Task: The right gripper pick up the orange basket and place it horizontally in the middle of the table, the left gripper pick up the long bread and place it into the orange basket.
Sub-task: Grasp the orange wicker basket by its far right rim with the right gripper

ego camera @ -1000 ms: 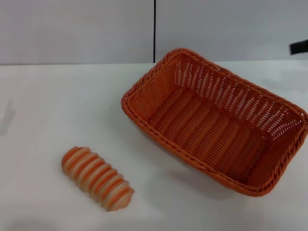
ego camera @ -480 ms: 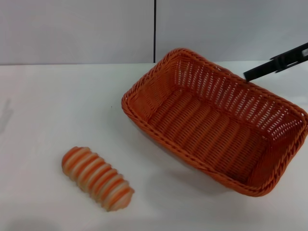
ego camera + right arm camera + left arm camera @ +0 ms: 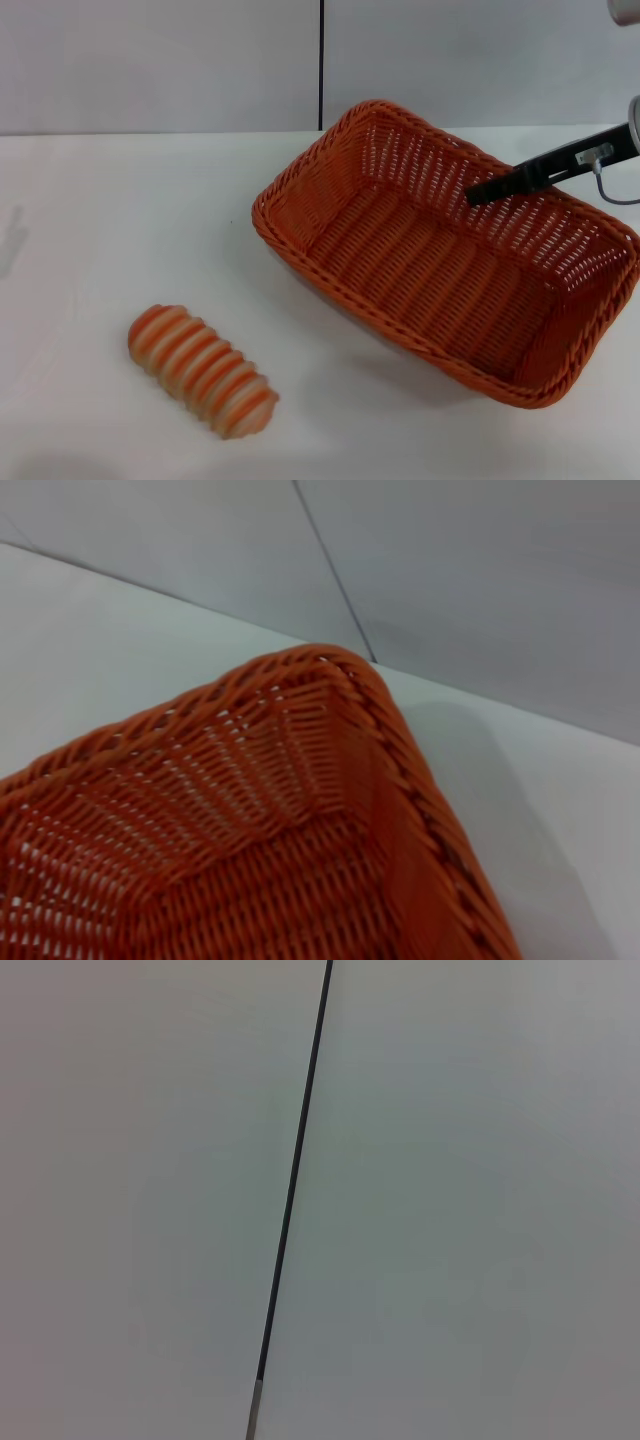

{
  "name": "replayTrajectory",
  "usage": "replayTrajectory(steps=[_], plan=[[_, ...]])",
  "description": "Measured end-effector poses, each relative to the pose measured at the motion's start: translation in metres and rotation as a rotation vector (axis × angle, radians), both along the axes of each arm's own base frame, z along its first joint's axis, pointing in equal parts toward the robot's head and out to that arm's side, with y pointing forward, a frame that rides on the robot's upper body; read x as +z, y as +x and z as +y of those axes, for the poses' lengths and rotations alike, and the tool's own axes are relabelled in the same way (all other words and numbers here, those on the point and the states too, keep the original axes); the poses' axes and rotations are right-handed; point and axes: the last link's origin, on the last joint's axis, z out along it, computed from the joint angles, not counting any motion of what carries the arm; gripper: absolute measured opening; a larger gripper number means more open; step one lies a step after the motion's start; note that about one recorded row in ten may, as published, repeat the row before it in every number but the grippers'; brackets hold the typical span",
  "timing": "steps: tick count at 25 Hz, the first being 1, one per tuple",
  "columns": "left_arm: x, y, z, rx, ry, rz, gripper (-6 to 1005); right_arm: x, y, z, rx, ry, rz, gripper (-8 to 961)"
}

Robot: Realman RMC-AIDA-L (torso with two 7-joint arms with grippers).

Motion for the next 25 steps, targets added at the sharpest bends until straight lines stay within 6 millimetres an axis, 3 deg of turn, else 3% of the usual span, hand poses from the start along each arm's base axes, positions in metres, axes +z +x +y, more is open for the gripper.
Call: replayTrajectory(steps=[13, 18, 25], plan=[[-0.004, 0.001, 0.004, -0.001, -0.025, 0.004, 796, -0.004, 0.012, 0.005, -0.001, 0.072, 0.005, 636], [-0.005, -0.001, 0.006, 0.016, -0.029, 0.022, 794, -0.003, 0.008, 0.006, 0.005, 0.088, 0.039, 422], [-0.005, 0.001, 0.011, 0.014, -0.032, 0.034, 792, 0.001, -0.002, 0.002, 0.071, 0.073, 0.051, 206]])
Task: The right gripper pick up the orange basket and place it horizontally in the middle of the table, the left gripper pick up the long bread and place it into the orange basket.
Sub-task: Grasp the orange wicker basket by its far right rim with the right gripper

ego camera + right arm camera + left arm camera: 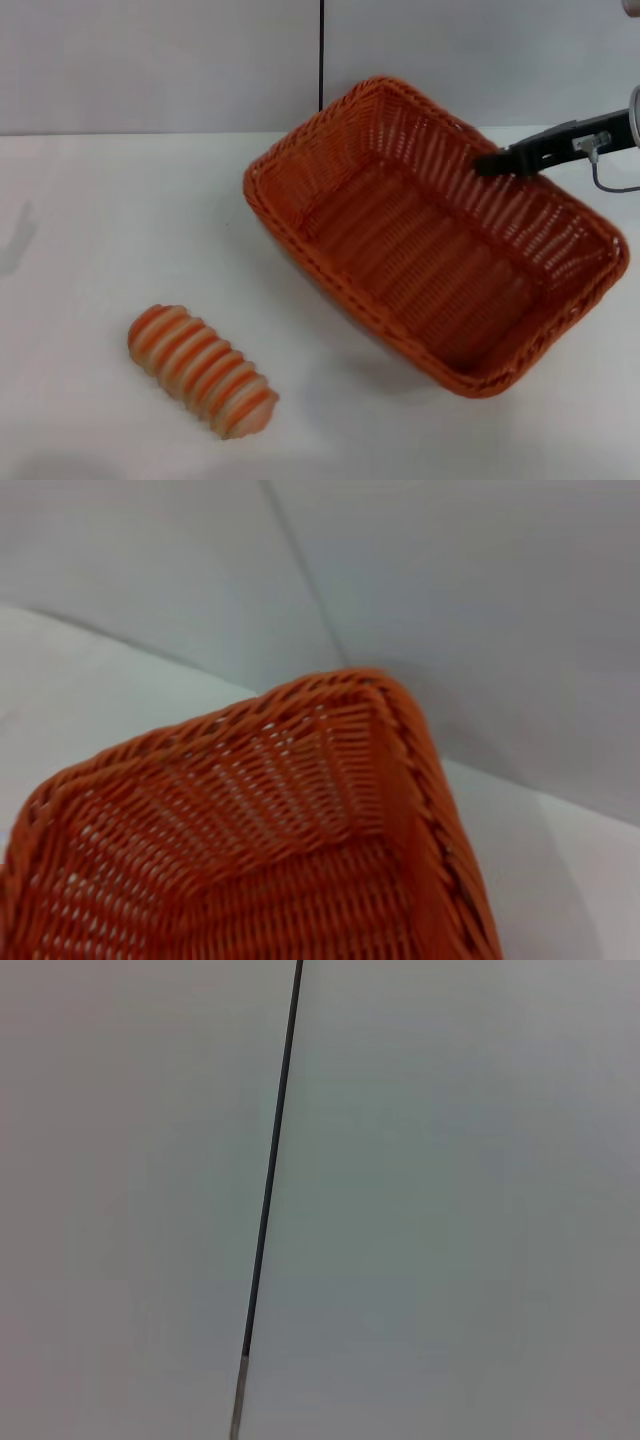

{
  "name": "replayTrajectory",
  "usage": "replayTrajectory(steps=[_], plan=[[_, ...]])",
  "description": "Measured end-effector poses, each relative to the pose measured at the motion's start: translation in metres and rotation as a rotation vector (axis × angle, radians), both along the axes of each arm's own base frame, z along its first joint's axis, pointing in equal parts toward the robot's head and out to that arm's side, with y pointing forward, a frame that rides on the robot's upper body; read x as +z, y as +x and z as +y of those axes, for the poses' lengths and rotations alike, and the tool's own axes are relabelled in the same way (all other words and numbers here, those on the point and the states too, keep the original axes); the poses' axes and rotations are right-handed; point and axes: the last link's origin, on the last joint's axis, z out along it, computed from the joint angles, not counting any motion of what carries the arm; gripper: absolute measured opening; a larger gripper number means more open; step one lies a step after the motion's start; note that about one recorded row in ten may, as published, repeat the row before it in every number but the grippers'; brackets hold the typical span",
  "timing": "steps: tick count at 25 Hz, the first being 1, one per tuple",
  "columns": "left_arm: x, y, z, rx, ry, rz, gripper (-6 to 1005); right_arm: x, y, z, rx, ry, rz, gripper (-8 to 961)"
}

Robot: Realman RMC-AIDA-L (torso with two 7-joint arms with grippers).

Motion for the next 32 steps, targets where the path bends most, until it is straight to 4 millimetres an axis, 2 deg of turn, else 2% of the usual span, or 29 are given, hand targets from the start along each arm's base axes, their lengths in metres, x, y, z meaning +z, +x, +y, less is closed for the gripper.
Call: replayTrajectory(steps=[4, 12, 24, 27, 32], plan=[[0.0, 0.001, 0.001, -0.004, 0.003, -0.002, 790, -0.003, -0.008, -0.002, 0.039, -0.043, -0.005, 155], [-0.001, 0.003, 0.002, -0.012, 0.003, -0.01, 787, -0.006, -0.018, -0.005, 0.129, -0.087, -0.083, 156], [-0.005, 0.002, -0.004, -0.008, -0.002, -0.017, 783, -0.01, -0.055, -0.003, 0.396, -0.126, -0.274, 157], [-0.003, 0.001, -0.015, -0.018, 0.012, -0.018, 782, -0.011, -0.063, -0.002, 0.473, -0.137, -0.321, 158], [-0.003, 0.001, -0.015, -0.018, 0.012, -0.018, 780, -0.022, -0.073, -0.005, 0.611, -0.183, -0.381, 159]])
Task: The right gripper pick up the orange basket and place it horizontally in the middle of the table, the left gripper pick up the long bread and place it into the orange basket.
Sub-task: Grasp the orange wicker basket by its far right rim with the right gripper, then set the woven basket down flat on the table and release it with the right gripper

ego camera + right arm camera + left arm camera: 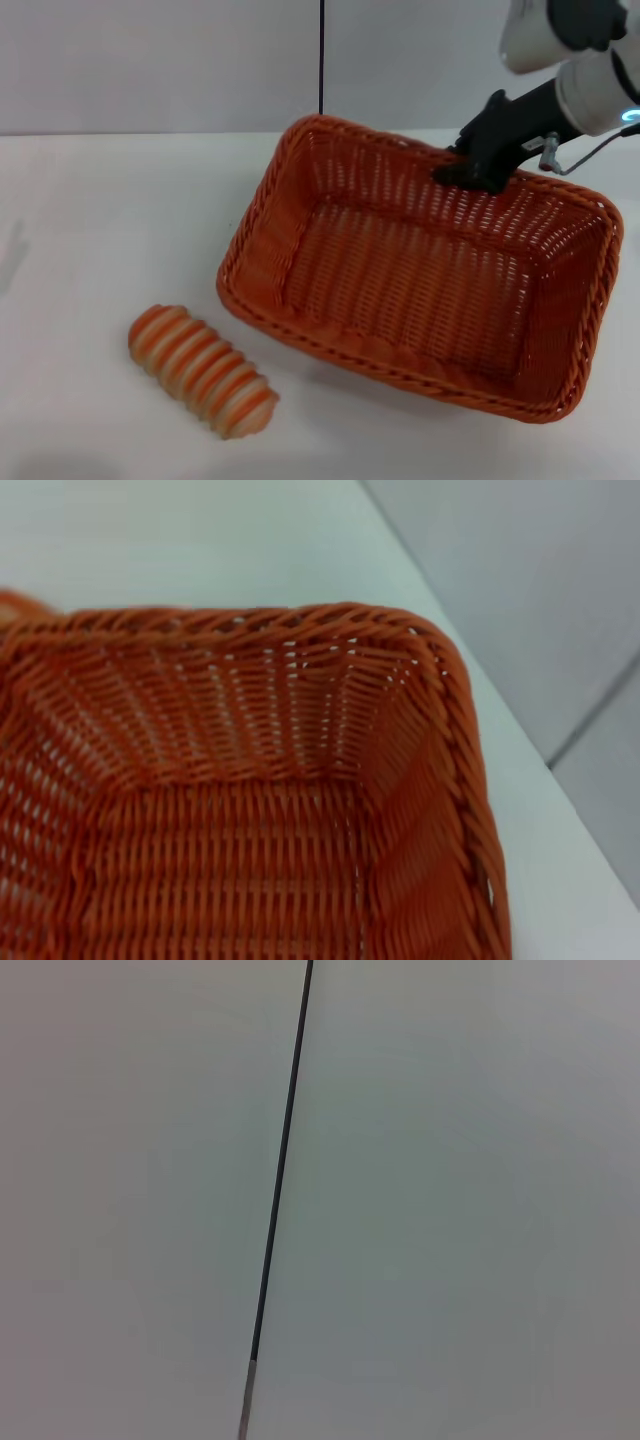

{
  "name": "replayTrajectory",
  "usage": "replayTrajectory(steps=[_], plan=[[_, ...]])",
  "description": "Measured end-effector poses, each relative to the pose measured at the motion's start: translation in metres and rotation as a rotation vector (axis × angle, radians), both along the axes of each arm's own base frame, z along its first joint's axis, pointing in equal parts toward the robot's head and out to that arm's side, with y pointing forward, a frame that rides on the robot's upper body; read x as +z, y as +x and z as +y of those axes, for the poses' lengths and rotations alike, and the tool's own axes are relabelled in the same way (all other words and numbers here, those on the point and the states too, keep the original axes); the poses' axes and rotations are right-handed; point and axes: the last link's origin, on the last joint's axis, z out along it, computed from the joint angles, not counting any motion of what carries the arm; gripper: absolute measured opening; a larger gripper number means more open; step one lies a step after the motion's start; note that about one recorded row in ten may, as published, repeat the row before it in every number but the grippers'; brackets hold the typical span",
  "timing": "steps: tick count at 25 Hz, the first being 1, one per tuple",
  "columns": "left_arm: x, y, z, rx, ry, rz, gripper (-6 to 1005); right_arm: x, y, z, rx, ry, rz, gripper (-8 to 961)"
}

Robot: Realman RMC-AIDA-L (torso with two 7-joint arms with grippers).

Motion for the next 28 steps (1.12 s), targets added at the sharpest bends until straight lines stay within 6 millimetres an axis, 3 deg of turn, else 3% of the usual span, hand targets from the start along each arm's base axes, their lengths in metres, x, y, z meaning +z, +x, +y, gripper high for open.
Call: replayTrajectory(steps=[2, 19, 28], plan=[[0.002, -0.004, -0.011, 0.011, 0.008, 0.009, 779, -0.005, -0.003, -0.002, 0.059, -0.022, -0.014, 159], [0.006, -0.005, -0.025, 0.003, 0.031, 0.011, 773, -0.041, -0.031, -0.007, 0.414, -0.02, -0.25, 162], [0.007, -0.006, -0.032, 0.006, 0.045, 0.009, 770, -0.049, -0.04, -0.011, 0.504, 0.026, -0.238, 163]])
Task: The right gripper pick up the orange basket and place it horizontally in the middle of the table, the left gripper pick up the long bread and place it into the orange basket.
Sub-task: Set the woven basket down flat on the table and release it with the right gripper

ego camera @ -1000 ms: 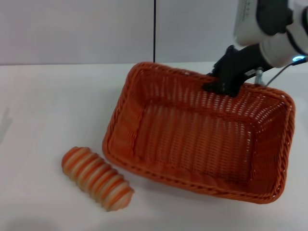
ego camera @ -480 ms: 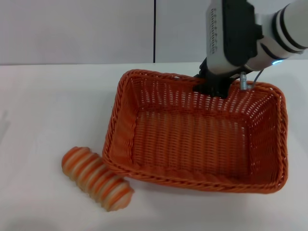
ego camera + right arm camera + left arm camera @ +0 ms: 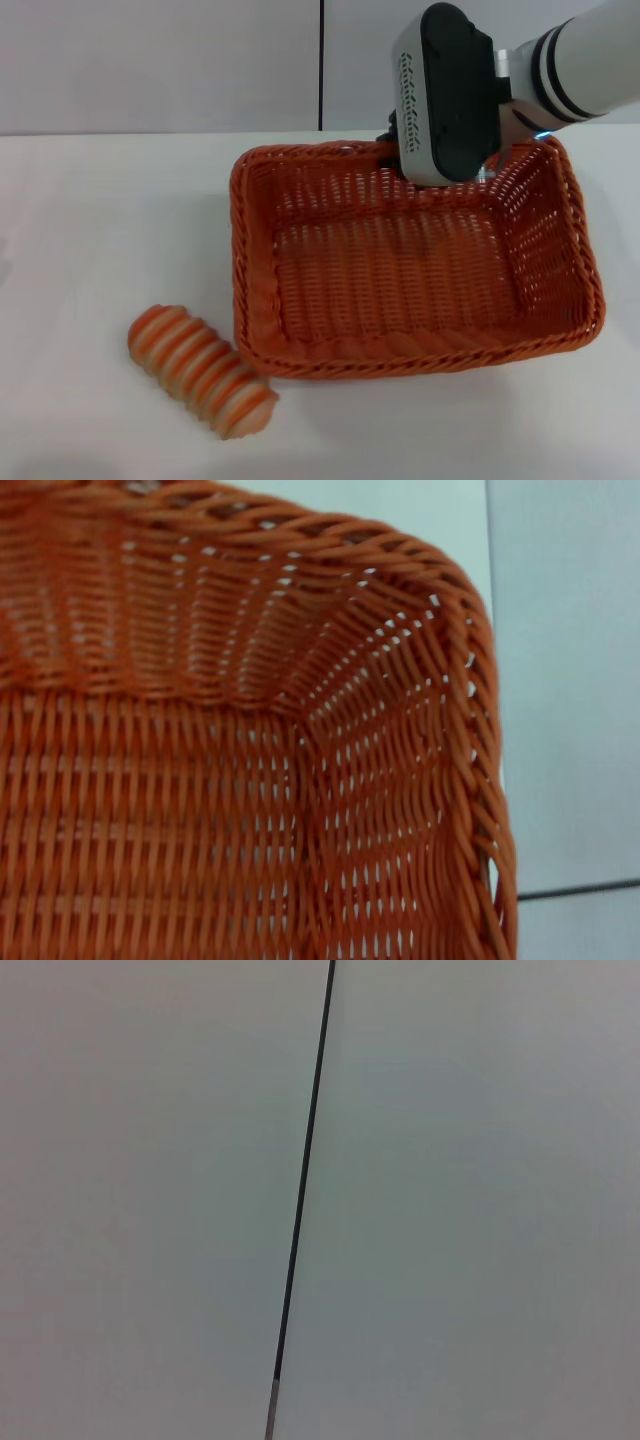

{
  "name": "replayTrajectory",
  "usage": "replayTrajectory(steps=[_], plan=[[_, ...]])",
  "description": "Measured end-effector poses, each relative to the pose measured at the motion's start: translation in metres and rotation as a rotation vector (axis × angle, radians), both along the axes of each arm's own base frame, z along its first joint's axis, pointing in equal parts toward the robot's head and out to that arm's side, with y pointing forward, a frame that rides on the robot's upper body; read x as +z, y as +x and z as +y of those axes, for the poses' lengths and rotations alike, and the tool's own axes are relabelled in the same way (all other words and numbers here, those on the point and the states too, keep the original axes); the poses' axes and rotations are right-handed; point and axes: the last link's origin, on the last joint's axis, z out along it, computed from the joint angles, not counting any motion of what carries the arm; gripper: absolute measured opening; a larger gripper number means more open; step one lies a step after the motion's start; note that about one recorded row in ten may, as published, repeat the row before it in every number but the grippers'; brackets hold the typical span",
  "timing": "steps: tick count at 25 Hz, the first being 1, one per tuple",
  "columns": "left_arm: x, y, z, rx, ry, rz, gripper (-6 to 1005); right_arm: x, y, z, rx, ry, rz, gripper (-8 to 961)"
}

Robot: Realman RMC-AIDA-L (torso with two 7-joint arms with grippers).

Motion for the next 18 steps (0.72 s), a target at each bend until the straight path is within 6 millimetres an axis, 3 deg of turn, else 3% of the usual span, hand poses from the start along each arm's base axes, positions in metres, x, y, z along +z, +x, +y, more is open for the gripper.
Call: replayTrajectory(steps=[18], plan=[[-0.001, 0.004, 0.001, -0.026, -0.003, 0.001, 764, -0.01, 0.009, -0.001, -0.047, 0.032, 0.222, 166]])
